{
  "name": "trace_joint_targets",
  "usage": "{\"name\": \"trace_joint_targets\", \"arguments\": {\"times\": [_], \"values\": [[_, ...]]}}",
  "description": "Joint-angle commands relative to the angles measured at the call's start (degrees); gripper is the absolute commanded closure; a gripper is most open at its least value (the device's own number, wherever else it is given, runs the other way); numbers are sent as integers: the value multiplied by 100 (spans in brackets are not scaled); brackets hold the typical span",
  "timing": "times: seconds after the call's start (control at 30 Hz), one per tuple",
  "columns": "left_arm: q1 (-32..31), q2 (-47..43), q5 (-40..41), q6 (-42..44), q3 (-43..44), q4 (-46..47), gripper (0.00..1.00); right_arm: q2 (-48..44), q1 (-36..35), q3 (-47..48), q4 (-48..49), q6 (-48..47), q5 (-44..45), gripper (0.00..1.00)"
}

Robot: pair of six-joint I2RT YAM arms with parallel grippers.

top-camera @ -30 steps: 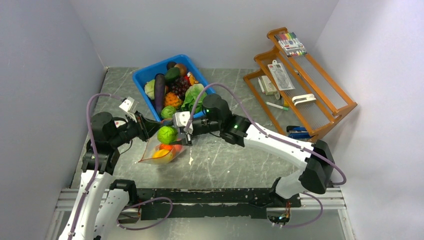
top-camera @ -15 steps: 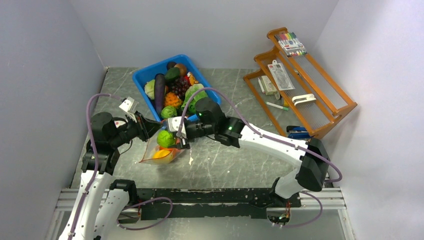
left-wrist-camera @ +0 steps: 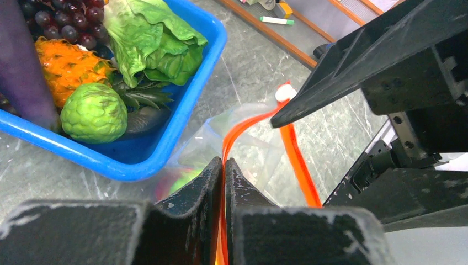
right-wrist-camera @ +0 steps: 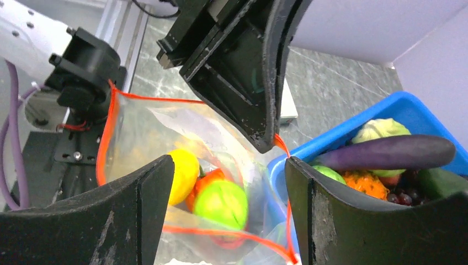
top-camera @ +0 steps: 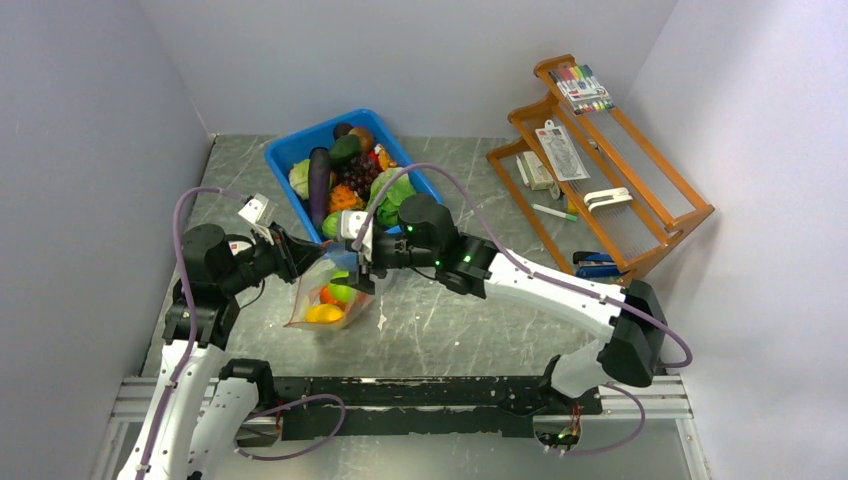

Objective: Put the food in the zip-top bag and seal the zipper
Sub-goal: Place the fake vegetable in the zipper food storage bag, then pick up the fake vegetable from the bin.

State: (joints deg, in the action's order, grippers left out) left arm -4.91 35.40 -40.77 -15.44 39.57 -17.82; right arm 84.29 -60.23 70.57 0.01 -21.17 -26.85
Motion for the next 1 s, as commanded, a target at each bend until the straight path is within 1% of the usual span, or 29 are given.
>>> {"name": "trace_joint_targets", "arguments": {"times": [0.0,0.1,0.23,0.27,0.3,0.37,0.4,0.43,0.53,0.57,0.7,0.77,0.83,0.97], "values": [[58,27,-141,-29,23,173,93,-390,-32,-231,514,830,376,27],[60,16,-136,-67,6,195,93,-459,-29,-296,547,1234,745,29],[58,11,-132,-140,-34,263,93,-599,-29,-247,485,2342,1577,32],[60,23,-135,-159,-38,282,93,-671,-28,-290,486,2681,1844,34],[60,42,-139,-165,-37,289,93,-770,-18,-379,533,3093,2122,38],[60,90,-149,-181,-32,317,93,-946,-20,-547,606,4117,2850,50],[56,108,-154,-192,-29,325,93,-998,-17,-556,447,4675,3250,52],[59,130,-158,-196,-33,327,93,-1014,-21,-516,226,5069,3607,52],[60,167,-144,-176,-25,319,93,-1053,-17,-457,-231,6011,4063,51],[60,169,-134,-174,-20,315,93,-1096,-17,-507,-319,6536,4166,51],[56,156,-99,-169,-22,302,93,-1120,-18,-690,-538,7836,4104,54],[60,164,-84,-158,-16,289,93,-1019,-26,-702,-594,8219,3941,54],[64,161,-81,-156,-15,280,93,-892,-37,-726,-651,8564,3826,57],[60,143,-60,-138,-16,263,93,-656,-101,-876,-509,8917,3779,60]]}}
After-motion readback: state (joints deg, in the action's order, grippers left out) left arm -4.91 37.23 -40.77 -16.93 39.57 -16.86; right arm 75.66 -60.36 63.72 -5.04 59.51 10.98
